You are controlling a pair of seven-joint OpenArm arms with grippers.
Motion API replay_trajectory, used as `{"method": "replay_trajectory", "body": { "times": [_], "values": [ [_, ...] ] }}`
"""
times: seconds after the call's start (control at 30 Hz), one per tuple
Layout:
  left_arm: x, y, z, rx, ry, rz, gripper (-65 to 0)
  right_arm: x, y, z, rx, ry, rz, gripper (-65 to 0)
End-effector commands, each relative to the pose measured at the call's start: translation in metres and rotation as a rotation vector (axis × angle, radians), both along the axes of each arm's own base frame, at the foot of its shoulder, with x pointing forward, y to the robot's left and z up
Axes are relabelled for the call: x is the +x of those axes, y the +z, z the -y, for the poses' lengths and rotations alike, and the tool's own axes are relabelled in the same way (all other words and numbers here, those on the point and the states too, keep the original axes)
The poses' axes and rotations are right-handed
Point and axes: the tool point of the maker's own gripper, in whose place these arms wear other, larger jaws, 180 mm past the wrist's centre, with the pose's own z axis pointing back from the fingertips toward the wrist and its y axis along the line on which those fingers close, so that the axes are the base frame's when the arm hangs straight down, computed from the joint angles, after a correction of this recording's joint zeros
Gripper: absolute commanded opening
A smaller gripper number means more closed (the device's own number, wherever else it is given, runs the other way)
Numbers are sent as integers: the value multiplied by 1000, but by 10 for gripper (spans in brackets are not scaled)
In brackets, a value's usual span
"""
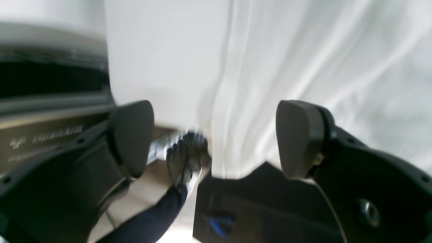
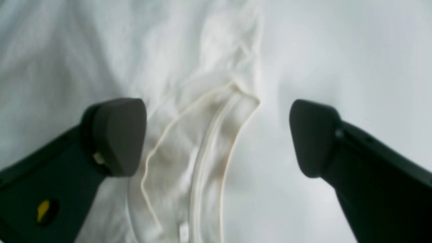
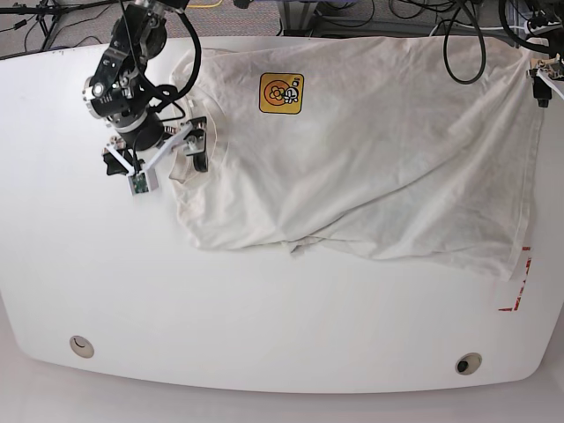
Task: Fold the T-shirt properly
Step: 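Release the shirt and regrasp its hem edge with both grippers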
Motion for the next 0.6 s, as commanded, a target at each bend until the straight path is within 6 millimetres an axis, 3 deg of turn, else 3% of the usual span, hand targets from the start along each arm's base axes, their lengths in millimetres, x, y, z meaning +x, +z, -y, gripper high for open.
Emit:
{"method": "replay_trajectory", "body": {
  "times": [0.0, 0.37, 0.57],
  "values": [
    [15, 16, -4, 31, -5, 51, -132, 30, 10, 1, 30, -4, 58, -6],
    [50, 37, -4, 32, -5, 173, -132, 95, -4, 25, 89, -13, 48, -6],
    [55, 42, -4, 32, -4, 195, -132, 109, -23, 30, 146, -31, 21, -6]
  ]
}}
